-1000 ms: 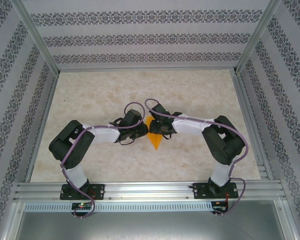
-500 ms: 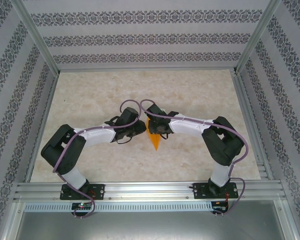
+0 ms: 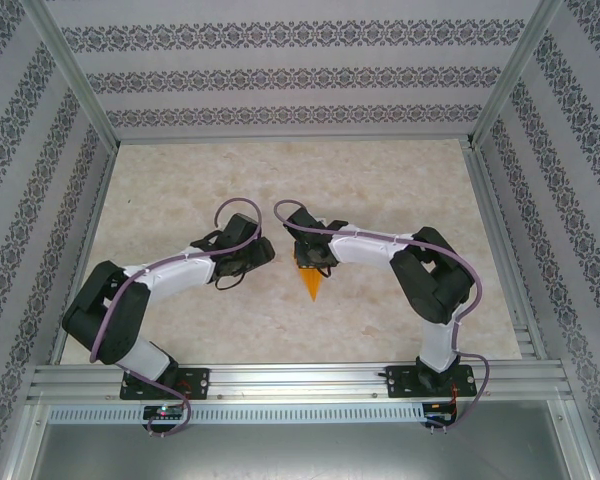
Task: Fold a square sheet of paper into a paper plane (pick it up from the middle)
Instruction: Move a paper plane to the center of the table.
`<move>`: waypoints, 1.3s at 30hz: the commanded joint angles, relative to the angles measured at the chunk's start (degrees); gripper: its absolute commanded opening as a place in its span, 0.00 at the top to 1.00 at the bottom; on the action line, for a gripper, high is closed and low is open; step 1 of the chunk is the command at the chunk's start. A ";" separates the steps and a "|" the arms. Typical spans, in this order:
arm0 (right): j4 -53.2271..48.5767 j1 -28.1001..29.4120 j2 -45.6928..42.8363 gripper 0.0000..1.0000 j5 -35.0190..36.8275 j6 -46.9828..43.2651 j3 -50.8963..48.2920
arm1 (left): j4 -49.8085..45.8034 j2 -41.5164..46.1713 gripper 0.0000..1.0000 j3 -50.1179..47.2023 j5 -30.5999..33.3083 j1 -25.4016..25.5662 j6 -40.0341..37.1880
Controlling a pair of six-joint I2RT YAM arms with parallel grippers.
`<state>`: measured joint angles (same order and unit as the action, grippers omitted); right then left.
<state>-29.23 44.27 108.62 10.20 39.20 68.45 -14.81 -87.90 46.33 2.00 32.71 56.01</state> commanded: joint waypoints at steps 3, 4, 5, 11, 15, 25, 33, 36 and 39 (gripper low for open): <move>-1.94 0.66 0.24 0.89 4.83 -0.22 2.75 | -5.07 1.92 0.17 -0.17 3.76 -1.32 -0.97; -2.49 0.43 0.19 0.90 5.48 -0.77 3.44 | -5.67 1.95 0.15 -0.18 4.11 -1.44 -1.24; -3.07 0.15 0.19 0.91 6.02 -1.32 4.20 | -6.16 2.06 0.13 -0.05 4.38 -1.54 -1.53; -4.25 -4.28 1.20 0.94 6.83 -6.05 8.18 | -8.15 2.87 0.06 0.26 5.38 -2.15 -3.14; -4.35 -8.51 4.18 0.95 4.15 -9.72 11.80 | -9.57 3.18 0.01 0.97 6.21 -2.34 -4.72; -7.84 -13.48 11.95 0.93 1.30 -13.67 21.08 | -11.46 2.22 0.00 3.24 6.36 -2.59 -6.94; -9.48 -14.34 15.34 0.79 2.46 -13.67 24.25 | -11.64 0.88 0.00 4.03 6.00 -2.62 -7.05; -9.44 -14.45 16.03 0.73 2.37 -13.41 24.15 | -11.48 0.54 0.00 4.05 5.74 -2.69 -7.05; -9.14 -14.56 16.70 0.72 1.89 -13.06 23.93 | -11.56 0.38 0.00 4.04 5.65 -2.72 -7.05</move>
<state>-37.76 30.22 124.14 11.94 25.80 91.26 -25.06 -87.09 48.84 6.98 30.76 49.91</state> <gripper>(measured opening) 0.281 0.999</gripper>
